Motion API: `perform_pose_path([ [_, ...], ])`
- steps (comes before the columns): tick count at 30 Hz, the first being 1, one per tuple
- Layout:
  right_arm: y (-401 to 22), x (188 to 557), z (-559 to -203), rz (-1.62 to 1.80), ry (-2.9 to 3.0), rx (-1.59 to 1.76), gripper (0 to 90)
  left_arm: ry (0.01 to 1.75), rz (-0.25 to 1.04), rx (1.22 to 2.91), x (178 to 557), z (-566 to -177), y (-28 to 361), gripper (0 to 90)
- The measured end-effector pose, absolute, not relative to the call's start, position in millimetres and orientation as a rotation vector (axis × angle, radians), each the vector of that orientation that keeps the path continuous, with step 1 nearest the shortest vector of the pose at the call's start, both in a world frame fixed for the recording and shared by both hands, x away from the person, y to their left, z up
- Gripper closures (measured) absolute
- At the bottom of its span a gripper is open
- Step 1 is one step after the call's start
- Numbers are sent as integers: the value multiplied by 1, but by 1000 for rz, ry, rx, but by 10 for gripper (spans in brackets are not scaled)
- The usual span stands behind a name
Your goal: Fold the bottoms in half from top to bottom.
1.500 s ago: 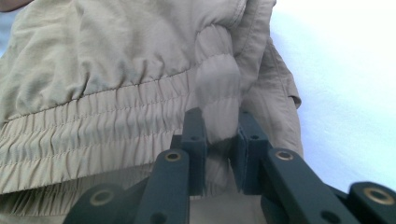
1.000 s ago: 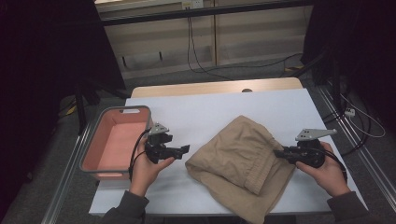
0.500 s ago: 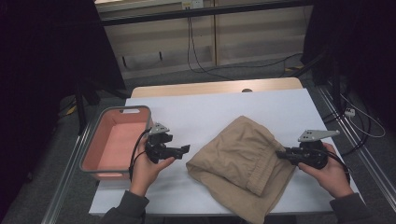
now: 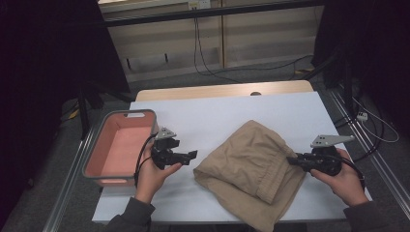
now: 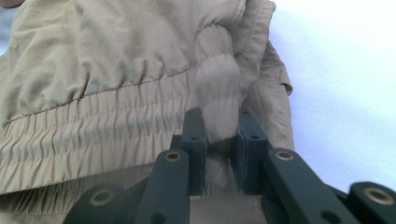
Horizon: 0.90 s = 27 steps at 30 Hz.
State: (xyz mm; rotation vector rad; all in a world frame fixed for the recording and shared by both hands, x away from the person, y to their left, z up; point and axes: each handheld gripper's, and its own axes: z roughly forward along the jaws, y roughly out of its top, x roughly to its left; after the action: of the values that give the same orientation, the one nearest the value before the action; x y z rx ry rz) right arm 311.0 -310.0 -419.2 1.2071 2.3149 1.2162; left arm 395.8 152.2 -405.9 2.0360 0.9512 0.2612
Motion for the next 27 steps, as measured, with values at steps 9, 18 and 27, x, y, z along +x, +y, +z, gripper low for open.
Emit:
perform_pose_path([
  [9,-311,309,-418,1220,2314,1207,770,952,258,2034,396,-406,152,140],
  [18,-312,307,-418,1228,2312,1210,770,964,249,2023,396,-407,152,139],
  [27,-315,305,-417,1238,2310,1214,769,957,249,2035,397,-408,153,138],
])
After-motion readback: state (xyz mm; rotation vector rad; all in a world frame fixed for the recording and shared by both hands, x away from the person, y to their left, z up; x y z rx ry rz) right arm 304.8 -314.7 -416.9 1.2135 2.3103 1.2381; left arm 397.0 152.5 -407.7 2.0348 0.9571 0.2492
